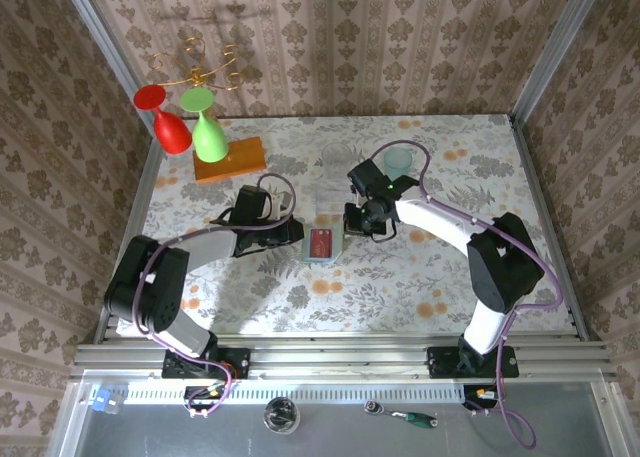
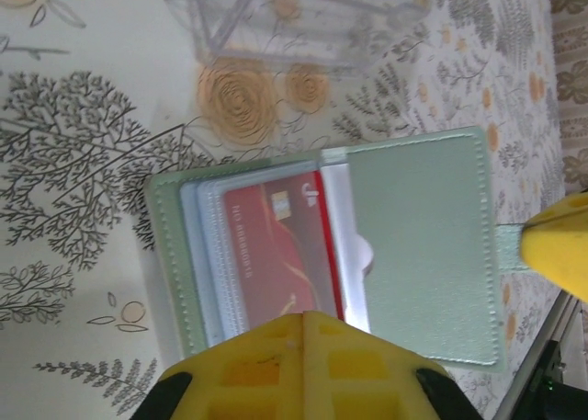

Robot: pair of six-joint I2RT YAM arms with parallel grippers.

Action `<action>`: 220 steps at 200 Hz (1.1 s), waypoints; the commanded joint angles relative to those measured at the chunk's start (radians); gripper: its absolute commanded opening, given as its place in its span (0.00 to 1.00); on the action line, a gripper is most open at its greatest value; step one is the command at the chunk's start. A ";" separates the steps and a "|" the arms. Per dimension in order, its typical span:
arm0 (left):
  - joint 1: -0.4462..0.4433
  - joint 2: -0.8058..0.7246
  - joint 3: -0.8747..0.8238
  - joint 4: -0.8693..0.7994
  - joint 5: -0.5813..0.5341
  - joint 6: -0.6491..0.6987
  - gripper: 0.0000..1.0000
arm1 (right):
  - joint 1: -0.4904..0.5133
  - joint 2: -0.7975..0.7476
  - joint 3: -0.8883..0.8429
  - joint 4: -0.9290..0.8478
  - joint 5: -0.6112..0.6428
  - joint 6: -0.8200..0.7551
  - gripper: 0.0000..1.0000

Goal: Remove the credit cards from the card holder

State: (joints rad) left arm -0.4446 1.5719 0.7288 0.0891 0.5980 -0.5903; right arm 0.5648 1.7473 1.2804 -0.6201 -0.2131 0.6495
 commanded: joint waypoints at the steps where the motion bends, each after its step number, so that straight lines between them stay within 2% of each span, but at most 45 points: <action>1: -0.006 0.028 0.033 -0.027 -0.006 -0.015 0.05 | -0.023 -0.026 -0.025 -0.045 0.024 -0.043 0.08; 45: -0.045 0.082 0.045 0.006 0.001 -0.056 0.00 | -0.051 -0.016 -0.079 -0.011 0.018 -0.069 0.08; 123: -0.046 0.123 0.067 -0.032 -0.018 -0.066 0.00 | -0.075 0.075 -0.061 -0.010 0.034 -0.158 0.08; 220: -0.054 0.094 0.034 -0.106 -0.109 -0.079 0.00 | -0.095 0.144 -0.047 0.018 0.029 -0.217 0.11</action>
State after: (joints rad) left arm -0.4908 1.6878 0.7773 0.0357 0.5323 -0.6590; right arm 0.4820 1.8732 1.2110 -0.6163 -0.1959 0.4606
